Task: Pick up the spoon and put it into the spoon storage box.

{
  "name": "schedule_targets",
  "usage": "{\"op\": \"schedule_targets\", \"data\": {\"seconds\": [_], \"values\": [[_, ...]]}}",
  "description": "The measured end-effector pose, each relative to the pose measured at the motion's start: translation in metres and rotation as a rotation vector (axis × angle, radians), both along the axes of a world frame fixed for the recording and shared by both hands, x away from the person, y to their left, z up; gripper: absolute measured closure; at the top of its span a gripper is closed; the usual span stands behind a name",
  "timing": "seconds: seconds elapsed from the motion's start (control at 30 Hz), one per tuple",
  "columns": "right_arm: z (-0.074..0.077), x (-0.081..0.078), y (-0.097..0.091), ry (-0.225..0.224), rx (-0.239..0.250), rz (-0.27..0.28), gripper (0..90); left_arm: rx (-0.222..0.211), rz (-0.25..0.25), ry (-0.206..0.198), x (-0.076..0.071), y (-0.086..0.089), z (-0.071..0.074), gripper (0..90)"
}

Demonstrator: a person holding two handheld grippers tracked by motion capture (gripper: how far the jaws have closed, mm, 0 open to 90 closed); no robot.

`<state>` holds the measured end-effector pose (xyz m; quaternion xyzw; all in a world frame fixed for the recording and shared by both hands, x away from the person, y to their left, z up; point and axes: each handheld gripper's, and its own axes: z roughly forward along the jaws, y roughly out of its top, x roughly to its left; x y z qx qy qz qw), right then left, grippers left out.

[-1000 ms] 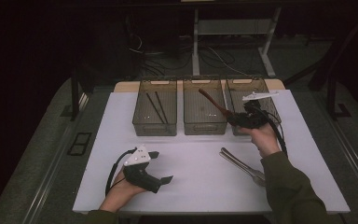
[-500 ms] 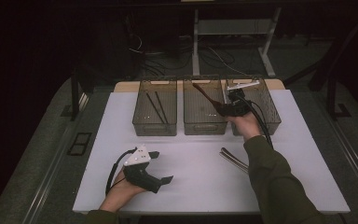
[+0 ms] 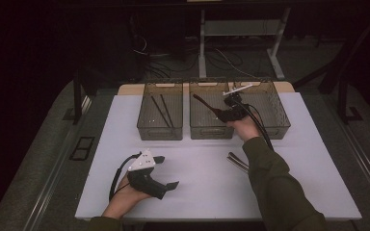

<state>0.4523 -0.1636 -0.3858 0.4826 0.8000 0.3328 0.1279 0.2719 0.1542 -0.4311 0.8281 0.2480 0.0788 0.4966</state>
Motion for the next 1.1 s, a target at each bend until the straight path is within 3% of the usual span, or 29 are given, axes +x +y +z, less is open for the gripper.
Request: {"op": "schedule_targets", "data": {"seconds": [0.13,0.27,0.53,0.7,1.1], "values": [[0.000,-0.001,0.001,-0.001,-0.002,0.014,78.1,0.001,-0.003,-0.002,0.000,-0.001,0.000,0.0],[0.001,-0.002,0.002,0.001,-0.002,0.023,68.0,0.002,-0.003,-0.004,0.000,-0.001,0.000,0.0],[0.007,-0.004,-0.004,-0.005,0.043,0.018,50.5,0.000,0.000,-0.002,0.000,-0.001,0.000,0.0],[0.017,-0.009,-0.010,-0.014,0.082,0.044,41.4,0.005,-0.003,-0.002,0.000,0.000,0.000,0.0],[0.038,-0.028,-0.026,-0.071,0.137,0.107,31.2,0.008,0.000,0.002,0.001,0.000,-0.001,0.0]]}}
